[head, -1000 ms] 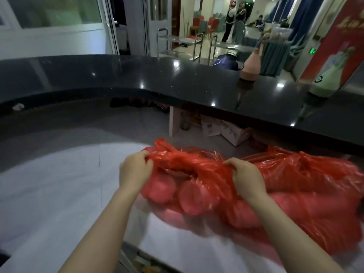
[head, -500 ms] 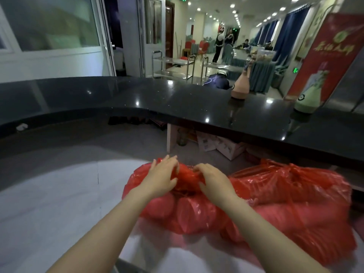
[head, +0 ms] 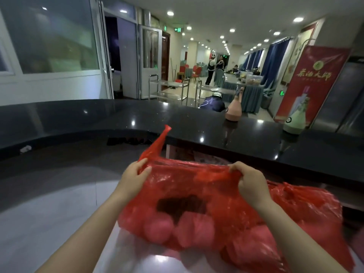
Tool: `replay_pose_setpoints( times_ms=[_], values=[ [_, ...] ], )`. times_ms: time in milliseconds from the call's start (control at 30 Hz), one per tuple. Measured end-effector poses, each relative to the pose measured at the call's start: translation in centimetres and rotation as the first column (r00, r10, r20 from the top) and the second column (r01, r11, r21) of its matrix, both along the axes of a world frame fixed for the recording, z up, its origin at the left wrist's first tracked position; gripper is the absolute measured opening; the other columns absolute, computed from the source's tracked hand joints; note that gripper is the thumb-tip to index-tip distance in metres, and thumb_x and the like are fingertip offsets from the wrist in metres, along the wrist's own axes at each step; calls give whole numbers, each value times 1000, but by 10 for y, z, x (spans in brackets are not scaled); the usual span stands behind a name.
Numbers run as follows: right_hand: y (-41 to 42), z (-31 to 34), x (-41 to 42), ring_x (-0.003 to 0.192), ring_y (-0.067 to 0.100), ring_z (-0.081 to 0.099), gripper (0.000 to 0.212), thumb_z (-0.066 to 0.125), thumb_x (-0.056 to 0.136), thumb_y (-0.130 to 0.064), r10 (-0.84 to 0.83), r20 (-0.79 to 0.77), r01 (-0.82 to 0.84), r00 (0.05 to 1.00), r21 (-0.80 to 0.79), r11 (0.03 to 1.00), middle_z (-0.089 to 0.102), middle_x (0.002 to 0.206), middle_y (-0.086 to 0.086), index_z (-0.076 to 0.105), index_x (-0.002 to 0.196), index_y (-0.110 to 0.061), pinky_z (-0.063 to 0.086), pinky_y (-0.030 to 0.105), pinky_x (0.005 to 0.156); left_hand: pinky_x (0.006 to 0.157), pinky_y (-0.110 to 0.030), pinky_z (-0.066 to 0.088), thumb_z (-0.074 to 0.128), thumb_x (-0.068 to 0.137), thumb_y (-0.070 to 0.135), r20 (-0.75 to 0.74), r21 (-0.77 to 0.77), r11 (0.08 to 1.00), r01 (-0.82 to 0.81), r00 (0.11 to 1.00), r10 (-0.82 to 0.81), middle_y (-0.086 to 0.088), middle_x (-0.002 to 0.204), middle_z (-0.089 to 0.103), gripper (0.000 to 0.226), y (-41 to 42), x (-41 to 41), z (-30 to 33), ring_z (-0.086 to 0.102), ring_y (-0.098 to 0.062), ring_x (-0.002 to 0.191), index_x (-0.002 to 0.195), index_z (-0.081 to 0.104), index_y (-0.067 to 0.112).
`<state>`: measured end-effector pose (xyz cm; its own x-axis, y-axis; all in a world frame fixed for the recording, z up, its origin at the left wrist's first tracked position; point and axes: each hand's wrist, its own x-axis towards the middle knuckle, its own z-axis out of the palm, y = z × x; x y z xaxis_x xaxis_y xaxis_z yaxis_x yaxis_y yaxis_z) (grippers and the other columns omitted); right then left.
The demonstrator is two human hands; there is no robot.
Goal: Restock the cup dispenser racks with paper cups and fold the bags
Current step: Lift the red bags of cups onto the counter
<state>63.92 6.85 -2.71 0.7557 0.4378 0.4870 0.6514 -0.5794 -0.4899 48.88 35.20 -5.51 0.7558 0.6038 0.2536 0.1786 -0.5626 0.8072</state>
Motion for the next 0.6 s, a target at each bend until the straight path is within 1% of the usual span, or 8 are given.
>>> replay_pose_setpoints(
  times_ms=[167, 200, 267, 333, 400, 467, 533, 600],
  values=[
    [13, 20, -4, 129, 22, 43, 40, 51, 74, 6, 53, -11, -54, 999, -193, 980, 55, 134, 2, 74, 97, -17, 33, 33, 109, 104, -36, 38, 57, 91, 15, -17, 6, 1000, -17, 1000, 17, -6, 142, 45, 60, 10, -1, 21, 46, -21, 127, 147, 34, 17],
    [17, 22, -11, 127, 20, 45, 34, 55, 76, 2, 69, 23, -65, 997, -142, 988, 57, 131, 3, 75, 96, -16, 33, 33, 109, 103, -38, 41, 57, 91, 16, -5, -10, 1000, -6, 1000, 6, -4, 142, 47, 60, 9, -3, 22, 48, -21, 125, 146, 35, 19],
    [28, 26, -31, 112, 12, 55, 21, 60, 82, -9, 125, 181, -146, 976, 104, 984, 66, 111, -2, 75, 94, -17, 41, 27, 100, 101, -42, 44, 58, 91, 19, 51, -44, 999, 6, 999, -4, -2, 139, 51, 57, 6, -4, 23, 54, -20, 120, 145, 38, 20],
    [41, 32, -50, 101, 1, 58, 24, 53, 89, -33, 260, 224, -305, 939, 201, 931, 66, 103, -12, 68, 106, -24, 43, 16, 90, 100, -41, 47, 60, 91, 23, 117, -60, 998, 7, 993, 0, 2, 134, 55, 54, 3, -8, 24, 56, -17, 117, 142, 43, 21],
    [57, 35, -59, 108, 0, 57, 40, 40, 92, -53, 410, 10, -409, 912, 88, 908, 64, 115, -15, 54, 124, -34, 45, 18, 90, 94, -38, 51, 65, 88, 27, 170, -58, 998, 13, 985, -3, 6, 123, 61, 47, 0, -12, 26, 61, -13, 108, 134, 53, 23],
    [70, 29, -51, 123, 10, 50, 52, 38, 92, -57, 346, -126, -364, 930, -185, 913, 55, 134, -9, 42, 137, -31, 41, 28, 100, 82, -39, 56, 70, 84, 28, 210, -41, 999, -5, 978, 13, 8, 102, 69, 31, 1, -17, 29, 67, -11, 90, 115, 64, 29],
    [74, 22, -41, 129, 21, 44, 58, 51, 89, -49, 180, -78, -194, 981, -492, 849, 49, 139, -2, 39, 140, -23, 36, 35, 106, 77, -35, 58, 70, 84, 25, 226, -9, 999, -47, 973, 48, 12, 89, 70, 17, 6, -21, 29, 67, -6, 81, 98, 67, 33],
    [69, 16, -37, 120, 27, 50, 40, 57, 85, -32, 162, -51, -156, 986, -649, 745, 59, 125, 2, 54, 124, -23, 40, 36, 99, 83, -32, 55, 63, 89, 16, 183, 2, 998, -63, 981, 61, 11, 95, 70, 20, 13, -25, 25, 66, -5, 89, 99, 68, 32]
  ],
)
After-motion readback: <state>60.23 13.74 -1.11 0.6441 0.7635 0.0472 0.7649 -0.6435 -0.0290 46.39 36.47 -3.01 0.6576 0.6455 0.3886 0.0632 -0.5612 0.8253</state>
